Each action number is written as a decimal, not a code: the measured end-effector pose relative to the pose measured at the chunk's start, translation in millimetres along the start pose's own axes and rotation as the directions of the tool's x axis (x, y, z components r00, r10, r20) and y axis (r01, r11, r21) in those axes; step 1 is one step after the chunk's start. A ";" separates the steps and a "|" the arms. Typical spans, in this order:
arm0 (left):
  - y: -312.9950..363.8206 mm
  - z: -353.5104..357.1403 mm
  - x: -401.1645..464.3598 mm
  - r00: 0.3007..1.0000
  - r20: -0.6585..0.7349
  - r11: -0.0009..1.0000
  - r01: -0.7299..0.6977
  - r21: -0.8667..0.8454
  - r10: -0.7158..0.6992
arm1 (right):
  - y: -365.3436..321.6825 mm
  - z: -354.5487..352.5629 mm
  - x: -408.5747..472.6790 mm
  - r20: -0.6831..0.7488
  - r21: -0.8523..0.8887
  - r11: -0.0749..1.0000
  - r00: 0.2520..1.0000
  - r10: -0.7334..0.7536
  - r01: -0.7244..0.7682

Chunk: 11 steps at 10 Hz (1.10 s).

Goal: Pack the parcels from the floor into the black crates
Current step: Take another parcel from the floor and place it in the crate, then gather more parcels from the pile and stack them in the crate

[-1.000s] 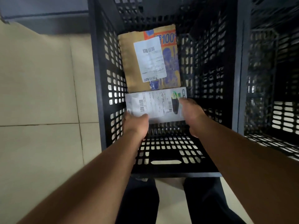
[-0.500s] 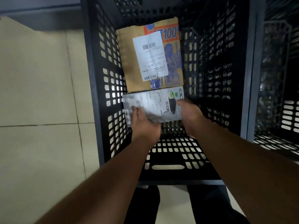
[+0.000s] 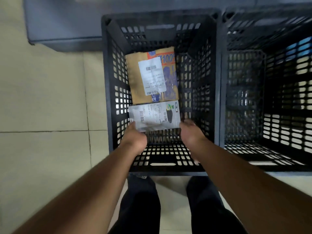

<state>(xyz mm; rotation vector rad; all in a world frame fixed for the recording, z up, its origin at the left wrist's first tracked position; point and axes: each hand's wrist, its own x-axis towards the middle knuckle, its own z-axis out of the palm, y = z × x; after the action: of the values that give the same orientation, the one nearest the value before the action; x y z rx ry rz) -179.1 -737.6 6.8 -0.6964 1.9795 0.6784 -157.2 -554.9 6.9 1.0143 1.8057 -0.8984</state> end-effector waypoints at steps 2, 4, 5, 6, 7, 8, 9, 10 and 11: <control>-4.8 -16.7 -103.6 1.000 -0.010 1.000 -0.004 -0.010 0.004 | 18.1 -49.7 -91.0 0.054 0.080 0.997 0.999 -0.005 0.001; -16.1 2.4 -208.7 0.999 0.025 0.984 -0.025 -0.176 0.030 | 64.9 -96.9 -155.6 0.135 0.011 0.991 0.981 -0.136 0.136; -20.8 16.6 -256.0 1.000 0.005 0.967 -0.028 -0.255 0.030 | 92.4 -121.8 -181.3 0.110 0.113 0.984 0.983 -0.147 0.135; -19.8 26.1 -291.2 1.000 -0.004 0.974 0.009 -0.226 -0.010 | 118.6 -144.2 -201.9 0.054 0.191 0.975 0.991 -0.123 0.111; -12.6 35.2 -308.8 0.999 -0.036 0.976 -0.022 -0.217 0.015 | 142.0 -160.3 -223.3 -0.001 0.209 0.971 0.993 -0.116 0.114; 1.3 42.1 -318.4 0.998 -0.031 0.970 -0.061 -0.236 0.055 | 161.0 -168.3 -244.2 -0.002 0.257 0.965 0.999 -0.053 0.051; 12.5 56.9 -329.4 0.997 -0.042 0.958 -0.070 -0.278 0.061 | 180.0 -173.6 -267.9 0.012 0.315 0.949 1.000 0.017 -0.020; 28.7 76.5 -344.6 0.994 -0.022 0.952 -0.110 -0.286 0.109 | 195.8 -183.2 -287.2 0.000 0.385 0.923 1.000 0.024 -0.022; 57.4 103.2 -361.5 0.981 -0.003 0.943 -0.187 -0.276 0.194 | 209.9 -210.0 -291.5 -0.042 0.390 0.921 0.999 0.034 -0.015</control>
<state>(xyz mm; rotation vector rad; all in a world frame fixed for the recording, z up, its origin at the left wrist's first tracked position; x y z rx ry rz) -3.7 -552.7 289.1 -0.6602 1.9657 1.0900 50.8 -367.9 314.9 1.3123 1.6831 -1.2601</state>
